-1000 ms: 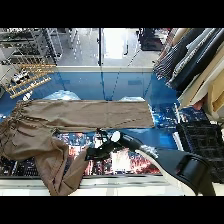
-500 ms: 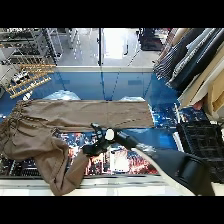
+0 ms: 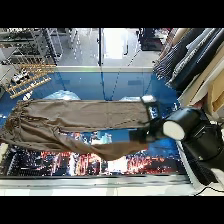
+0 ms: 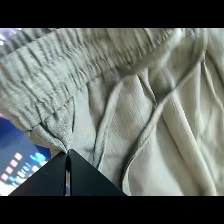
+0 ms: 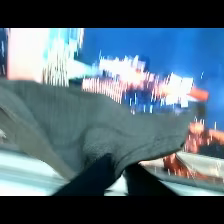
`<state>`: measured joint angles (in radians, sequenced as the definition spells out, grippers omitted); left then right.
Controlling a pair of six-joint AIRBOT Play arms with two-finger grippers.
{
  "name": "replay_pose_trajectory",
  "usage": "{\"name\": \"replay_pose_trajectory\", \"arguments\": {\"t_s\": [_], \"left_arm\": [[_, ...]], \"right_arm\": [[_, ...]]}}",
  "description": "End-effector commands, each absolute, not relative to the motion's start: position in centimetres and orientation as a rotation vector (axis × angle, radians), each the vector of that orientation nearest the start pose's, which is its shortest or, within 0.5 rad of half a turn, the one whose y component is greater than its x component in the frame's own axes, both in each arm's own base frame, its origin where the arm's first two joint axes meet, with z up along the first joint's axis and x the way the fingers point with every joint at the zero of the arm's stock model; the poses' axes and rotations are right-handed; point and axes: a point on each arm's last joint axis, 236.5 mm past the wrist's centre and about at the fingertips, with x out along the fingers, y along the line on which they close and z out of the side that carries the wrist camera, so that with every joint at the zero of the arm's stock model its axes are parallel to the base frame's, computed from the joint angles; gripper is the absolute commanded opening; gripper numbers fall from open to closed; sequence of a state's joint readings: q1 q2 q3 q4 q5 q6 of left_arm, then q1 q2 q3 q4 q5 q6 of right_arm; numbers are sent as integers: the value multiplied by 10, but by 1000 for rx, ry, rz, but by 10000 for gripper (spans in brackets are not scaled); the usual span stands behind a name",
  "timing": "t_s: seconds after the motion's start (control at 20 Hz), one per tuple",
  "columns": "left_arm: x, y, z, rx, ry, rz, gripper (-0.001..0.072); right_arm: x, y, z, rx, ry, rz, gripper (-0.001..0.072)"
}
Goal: Fold the clothes and pants, and hang the long-sleeved shirts on hangers.
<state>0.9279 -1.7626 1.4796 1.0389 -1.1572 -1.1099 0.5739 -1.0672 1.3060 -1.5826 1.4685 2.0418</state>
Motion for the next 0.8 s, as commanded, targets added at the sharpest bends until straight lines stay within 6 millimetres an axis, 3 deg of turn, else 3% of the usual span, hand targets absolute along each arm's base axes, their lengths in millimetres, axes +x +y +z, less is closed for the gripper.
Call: {"name": "replay_pose_trajectory", "arguments": {"t_s": [0.0, 0.05, 0.1, 0.15, 0.2, 0.3, 0.45, 0.55, 0.6, 0.75], "left_arm": [[353, 280, -65, -671, 1199, 160, 9], [351, 276, -68, -653, 1227, 152, 9], [350, 272, -68, -646, 1244, 142, 10], [350, 269, -68, -649, 1252, 132, 10], [349, 266, -68, -651, 1258, 123, 10], [349, 264, -68, -651, 1265, 116, 11], [347, 261, -68, -657, 1275, 107, 11], [347, 261, -68, -660, 1274, 109, 12], [347, 261, -68, -660, 1274, 109, 12], [347, 261, -68, -660, 1274, 110, 12]], "right_arm": [[371, 176, 113, 249, 1077, 238, 479], [404, 183, 97, 330, 1064, 317, 476], [432, 174, 81, 392, 1063, 337, 461], [443, 151, 62, 420, 1103, 305, 452], [432, 119, 36, 407, 1203, 260, 395], [367, 73, 1, 358, 1437, 226, 399], [289, 53, -15, 370, 1491, 215, 404], [246, 56, -24, 354, 1499, 230, 434], [228, 62, -30, 367, 1513, 242, 505], [205, 96, -46, 467, 1538, 342, 511]]}}
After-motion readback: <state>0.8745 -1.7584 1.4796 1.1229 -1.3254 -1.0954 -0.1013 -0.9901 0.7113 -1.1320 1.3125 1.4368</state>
